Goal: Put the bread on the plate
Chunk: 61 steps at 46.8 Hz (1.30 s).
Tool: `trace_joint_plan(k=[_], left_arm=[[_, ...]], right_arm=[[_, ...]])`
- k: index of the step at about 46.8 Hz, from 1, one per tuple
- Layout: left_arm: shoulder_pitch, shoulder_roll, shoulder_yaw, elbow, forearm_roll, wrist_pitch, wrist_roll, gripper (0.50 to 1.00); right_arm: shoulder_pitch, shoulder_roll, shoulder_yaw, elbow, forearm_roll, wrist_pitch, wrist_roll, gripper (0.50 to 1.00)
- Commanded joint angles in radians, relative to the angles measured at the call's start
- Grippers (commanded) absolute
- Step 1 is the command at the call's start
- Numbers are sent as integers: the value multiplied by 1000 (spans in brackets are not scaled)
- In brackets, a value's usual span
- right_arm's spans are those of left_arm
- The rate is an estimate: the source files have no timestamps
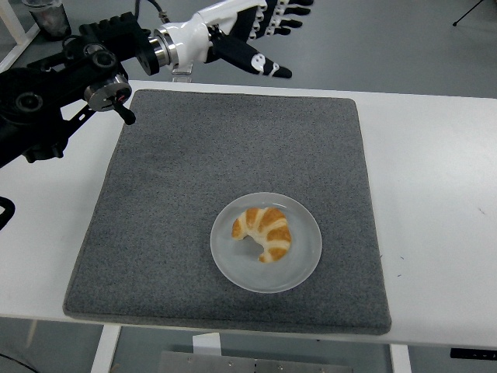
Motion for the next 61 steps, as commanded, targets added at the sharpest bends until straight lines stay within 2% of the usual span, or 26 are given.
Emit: trace_joint_plan(k=[1,4,9,19,22,29,33,46,55,61], left_arm=[[-3,19,0,25,-131,50,24,992],[-4,49,1,26,-222,89,52,992],[2,88,0,28,-319,118,83,992],[36,142,7,49,-469,170,100,992],[48,142,7,78,-497,176,98,992],[60,132,-3,161,-503,193,46,992],[62,116,-22,221,-518,195,6,992],[70,15,-48,402,-584,196,3,994],[102,-40,-57,417,-607,188,0,999],[154,-79,-92,419,-662,187,-12,1000]], right_arm=[[0,0,0,0,0,0,0,952],[0,0,0,0,0,0,0,952],[0,0,0,0,0,0,0,952],[0,0,0,0,0,0,0,954],[0,0,0,0,0,0,0,952],[0,0,0,0,0,0,0,952],[0,0,0,0,0,0,0,952],[0,0,0,0,0,0,0,952],[0,0,2,0,0,0,0,952],[0,0,0,0,0,0,0,952]])
